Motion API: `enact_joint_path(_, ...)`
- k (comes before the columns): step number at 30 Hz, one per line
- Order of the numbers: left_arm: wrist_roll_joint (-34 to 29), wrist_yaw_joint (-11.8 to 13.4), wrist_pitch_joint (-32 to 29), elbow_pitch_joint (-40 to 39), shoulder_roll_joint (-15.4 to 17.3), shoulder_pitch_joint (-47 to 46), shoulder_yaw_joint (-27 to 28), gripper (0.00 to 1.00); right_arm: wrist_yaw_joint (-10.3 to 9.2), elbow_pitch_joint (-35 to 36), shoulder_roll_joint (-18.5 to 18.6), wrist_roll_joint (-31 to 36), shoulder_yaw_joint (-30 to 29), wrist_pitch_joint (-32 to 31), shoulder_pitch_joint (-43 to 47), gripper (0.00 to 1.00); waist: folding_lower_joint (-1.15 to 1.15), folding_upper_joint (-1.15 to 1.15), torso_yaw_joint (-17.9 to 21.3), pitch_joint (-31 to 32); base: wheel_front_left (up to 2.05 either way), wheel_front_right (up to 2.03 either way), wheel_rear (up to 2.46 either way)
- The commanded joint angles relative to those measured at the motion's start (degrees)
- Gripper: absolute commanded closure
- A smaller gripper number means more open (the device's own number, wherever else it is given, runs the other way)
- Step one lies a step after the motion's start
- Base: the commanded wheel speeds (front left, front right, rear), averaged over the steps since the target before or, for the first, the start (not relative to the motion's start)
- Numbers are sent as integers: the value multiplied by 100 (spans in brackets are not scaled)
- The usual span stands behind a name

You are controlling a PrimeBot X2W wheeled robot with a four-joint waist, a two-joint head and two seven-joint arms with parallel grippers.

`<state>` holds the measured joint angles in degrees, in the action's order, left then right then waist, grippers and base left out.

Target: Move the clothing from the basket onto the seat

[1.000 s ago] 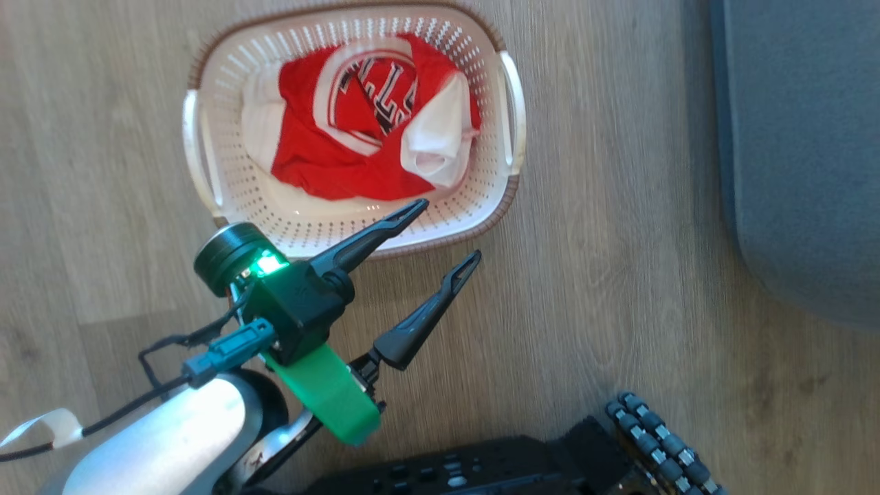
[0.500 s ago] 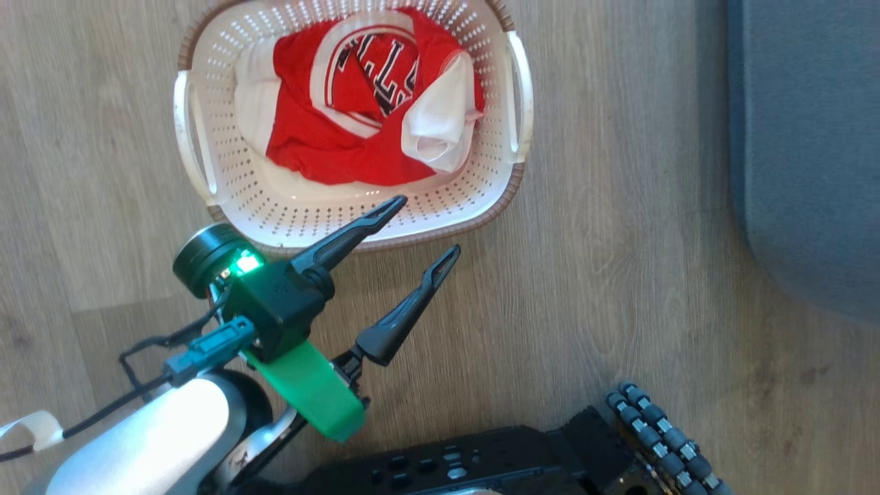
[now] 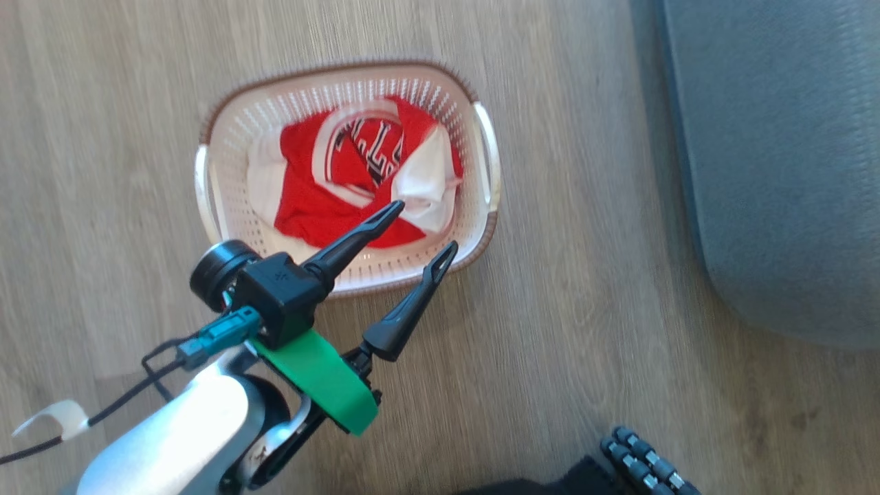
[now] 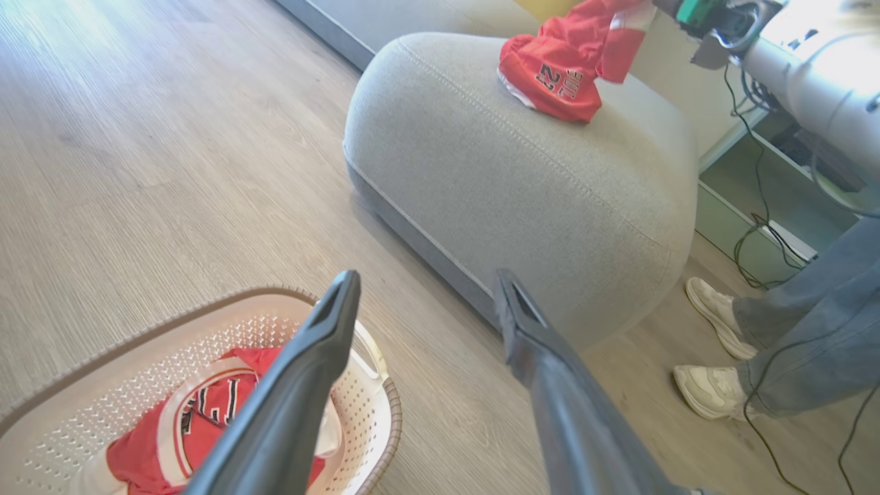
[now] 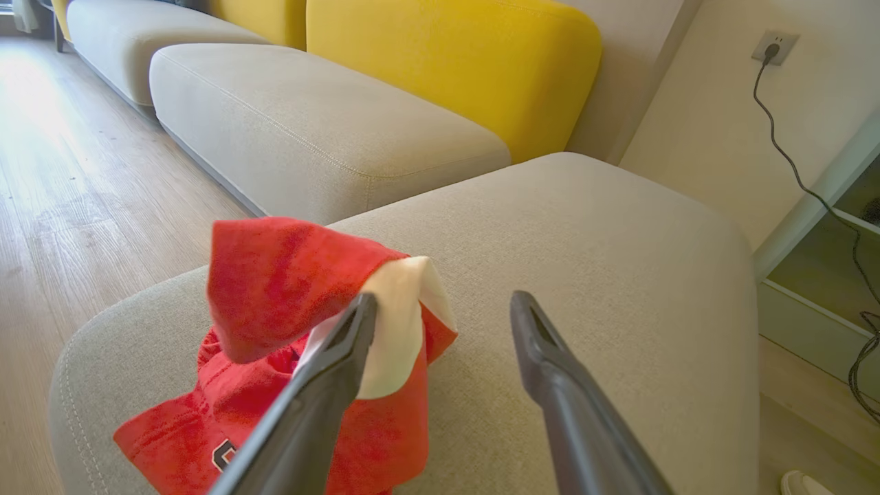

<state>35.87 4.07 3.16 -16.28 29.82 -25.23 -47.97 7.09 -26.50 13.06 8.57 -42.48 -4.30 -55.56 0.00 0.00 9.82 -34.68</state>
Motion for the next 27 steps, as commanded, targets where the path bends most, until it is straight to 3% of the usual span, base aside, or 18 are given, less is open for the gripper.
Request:
enact_joint_path(1,57,11,82,-90,20,31,203,0,40,295,285,-131,222,-20,337,0,0,0,-7,418,0,0,0)
enact_joint_path(10,219,21,249,208,-163,75,235,0,40,891,460,-823,621,-117,1637,0,0,0,-205,959,0,0,0)
enact_joint_path(17,358,62,531,570,-366,90,361,0,40,1656,390,-1082,1269,123,2260,0,0,0,-608,1373,0,0,0)
enact_joint_path(27,641,260,966,1343,-403,367,850,0,40,2679,-134,-1261,2567,282,3390,0,0,0,-1447,2074,0,0,0)
